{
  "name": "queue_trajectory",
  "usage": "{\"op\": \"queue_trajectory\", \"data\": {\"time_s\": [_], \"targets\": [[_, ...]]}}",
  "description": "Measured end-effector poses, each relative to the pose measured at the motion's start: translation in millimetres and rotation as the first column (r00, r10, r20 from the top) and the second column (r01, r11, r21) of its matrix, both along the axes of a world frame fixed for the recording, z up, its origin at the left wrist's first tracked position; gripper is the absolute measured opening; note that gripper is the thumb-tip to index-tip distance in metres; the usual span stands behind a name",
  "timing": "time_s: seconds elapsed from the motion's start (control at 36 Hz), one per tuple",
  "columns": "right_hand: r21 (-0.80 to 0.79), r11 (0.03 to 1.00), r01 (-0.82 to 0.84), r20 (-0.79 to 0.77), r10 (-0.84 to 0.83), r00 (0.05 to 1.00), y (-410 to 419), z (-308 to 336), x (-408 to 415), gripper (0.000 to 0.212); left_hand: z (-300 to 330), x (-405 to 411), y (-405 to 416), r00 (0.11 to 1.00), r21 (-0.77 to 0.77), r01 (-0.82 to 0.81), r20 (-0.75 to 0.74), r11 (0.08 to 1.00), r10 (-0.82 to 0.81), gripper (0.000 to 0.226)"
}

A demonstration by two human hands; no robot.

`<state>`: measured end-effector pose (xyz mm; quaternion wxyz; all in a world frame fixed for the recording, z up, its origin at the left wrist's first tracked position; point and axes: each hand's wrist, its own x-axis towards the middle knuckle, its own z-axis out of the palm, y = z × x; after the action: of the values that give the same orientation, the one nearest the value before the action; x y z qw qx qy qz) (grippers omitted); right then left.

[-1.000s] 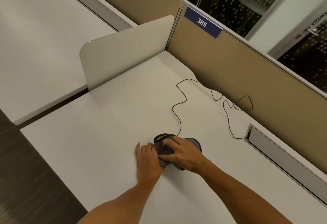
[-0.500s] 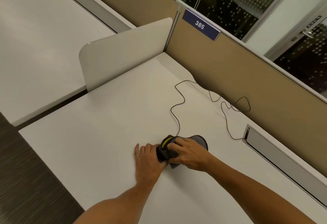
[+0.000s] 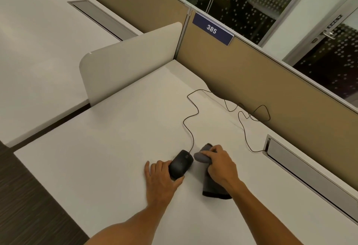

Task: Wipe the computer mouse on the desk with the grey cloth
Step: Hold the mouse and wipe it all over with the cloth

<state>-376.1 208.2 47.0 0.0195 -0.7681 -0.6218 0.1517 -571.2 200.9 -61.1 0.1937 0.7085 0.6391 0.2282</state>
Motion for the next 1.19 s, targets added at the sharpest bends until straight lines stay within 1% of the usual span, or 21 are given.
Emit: {"op": "queue_trajectory", "data": {"time_s": [0.06,0.08,0.22,0.36,0.44,0.5,0.58,0.72,0.81,0.92,0.97,1.03,1.14,1.19], "targets": [[-0.080,0.996,0.025,-0.026,-0.027,0.999,4,-3,-11,0.046,-1,0,1,1.000,0.006,0.001,0.000,1.000,-0.001,0.062],[-0.095,0.994,0.058,-0.053,-0.063,0.997,6,-5,-15,0.044,-2,0,1,1.000,0.008,0.002,0.002,1.000,-0.002,0.063],[-0.058,0.975,0.215,-0.117,-0.221,0.968,18,-12,-29,0.023,-6,0,1,1.000,0.027,0.004,0.007,1.000,-0.005,0.060],[-0.124,0.954,0.273,-0.168,-0.292,0.942,21,-21,-50,0.006,-5,0,0,1.000,0.013,0.005,0.002,1.000,-0.005,0.059],[-0.117,0.952,0.282,-0.186,-0.300,0.936,15,-22,-54,0.008,-4,-1,0,1.000,0.008,0.013,-0.012,1.000,-0.013,0.059],[-0.117,0.959,0.258,-0.193,-0.277,0.941,10,-21,-55,0.013,-5,-1,0,1.000,0.005,0.018,-0.009,1.000,-0.018,0.059],[-0.111,0.973,0.204,-0.180,-0.222,0.958,3,-22,-56,0.014,-4,-1,1,1.000,-0.014,0.012,-0.007,1.000,-0.012,0.061],[-0.120,0.976,0.184,-0.222,-0.207,0.953,-7,-25,-60,0.026,-2,-1,1,1.000,-0.053,0.027,0.002,0.998,-0.027,0.060],[-0.148,0.972,0.183,-0.258,-0.216,0.942,-12,-21,-61,0.020,3,-2,-1,0.999,-0.066,0.014,0.033,0.998,-0.012,0.058],[-0.243,0.952,0.185,-0.293,-0.254,0.922,-27,-19,-62,0.014,10,-1,-2,0.998,-0.105,-0.009,0.065,0.994,0.016,0.056],[-0.250,0.940,0.233,-0.351,-0.312,0.883,-42,-21,-63,0.014,12,-1,-2,0.998,-0.116,-0.008,0.060,0.993,0.015,0.058],[-0.235,0.919,0.316,-0.447,-0.391,0.804,-59,-23,-66,0.018,12,-1,-2,0.997,-0.097,-0.012,0.074,0.995,0.019,0.063],[-0.308,0.829,0.467,-0.610,-0.549,0.571,-89,-17,-71,0.029,10,-2,-3,0.997,-0.062,-0.022,0.069,0.998,0.026,0.064],[-0.317,0.797,0.514,-0.693,-0.564,0.448,-108,-8,-71,0.021,9,-2,-2,0.997,-0.072,-0.021,0.074,0.997,0.026,0.063]]}}
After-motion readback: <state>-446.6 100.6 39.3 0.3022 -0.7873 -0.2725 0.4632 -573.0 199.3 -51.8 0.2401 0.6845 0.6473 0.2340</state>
